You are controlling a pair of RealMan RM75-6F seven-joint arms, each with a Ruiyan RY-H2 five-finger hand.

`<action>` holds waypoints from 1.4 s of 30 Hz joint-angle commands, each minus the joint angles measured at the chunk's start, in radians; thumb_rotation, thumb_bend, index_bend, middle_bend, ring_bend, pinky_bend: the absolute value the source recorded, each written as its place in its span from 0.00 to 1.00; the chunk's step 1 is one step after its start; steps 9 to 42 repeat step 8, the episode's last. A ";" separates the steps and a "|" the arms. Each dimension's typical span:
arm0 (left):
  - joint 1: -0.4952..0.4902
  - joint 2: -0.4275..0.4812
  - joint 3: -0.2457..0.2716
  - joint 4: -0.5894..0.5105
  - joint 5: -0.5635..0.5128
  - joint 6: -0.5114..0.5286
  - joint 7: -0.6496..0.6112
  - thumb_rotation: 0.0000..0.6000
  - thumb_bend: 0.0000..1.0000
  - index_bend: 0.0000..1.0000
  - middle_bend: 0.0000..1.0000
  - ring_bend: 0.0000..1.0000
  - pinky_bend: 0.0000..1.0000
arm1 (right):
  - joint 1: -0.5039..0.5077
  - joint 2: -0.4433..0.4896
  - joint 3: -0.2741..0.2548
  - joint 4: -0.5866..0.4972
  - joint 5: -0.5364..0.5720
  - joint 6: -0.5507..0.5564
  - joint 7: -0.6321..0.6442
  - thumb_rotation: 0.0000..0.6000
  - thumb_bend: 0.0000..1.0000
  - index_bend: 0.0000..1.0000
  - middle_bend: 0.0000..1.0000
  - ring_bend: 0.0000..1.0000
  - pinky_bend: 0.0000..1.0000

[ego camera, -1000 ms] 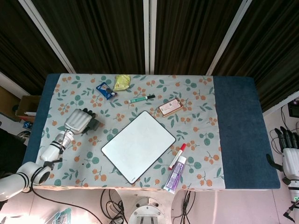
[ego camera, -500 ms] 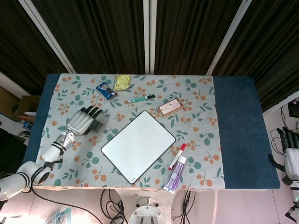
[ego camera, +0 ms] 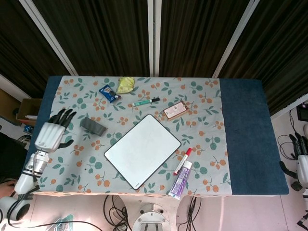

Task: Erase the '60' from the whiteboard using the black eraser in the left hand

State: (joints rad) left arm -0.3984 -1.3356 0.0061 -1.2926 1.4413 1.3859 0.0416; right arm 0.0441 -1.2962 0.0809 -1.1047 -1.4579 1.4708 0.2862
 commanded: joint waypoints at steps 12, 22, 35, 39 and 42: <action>0.295 0.037 0.089 0.014 0.053 0.258 -0.133 0.88 0.13 0.07 0.05 0.04 0.23 | 0.018 -0.050 -0.008 0.101 -0.027 -0.007 0.033 1.00 0.19 0.00 0.00 0.00 0.00; 0.295 0.037 0.089 0.014 0.053 0.258 -0.133 0.88 0.13 0.07 0.05 0.04 0.23 | 0.018 -0.050 -0.008 0.101 -0.027 -0.007 0.033 1.00 0.19 0.00 0.00 0.00 0.00; 0.295 0.037 0.089 0.014 0.053 0.258 -0.133 0.88 0.13 0.07 0.05 0.04 0.23 | 0.018 -0.050 -0.008 0.101 -0.027 -0.007 0.033 1.00 0.19 0.00 0.00 0.00 0.00; 0.295 0.037 0.089 0.014 0.053 0.258 -0.133 0.88 0.13 0.07 0.05 0.04 0.23 | 0.018 -0.050 -0.008 0.101 -0.027 -0.007 0.033 1.00 0.19 0.00 0.00 0.00 0.00; 0.295 0.037 0.089 0.014 0.053 0.258 -0.133 0.88 0.13 0.07 0.05 0.04 0.23 | 0.018 -0.050 -0.008 0.101 -0.027 -0.007 0.033 1.00 0.19 0.00 0.00 0.00 0.00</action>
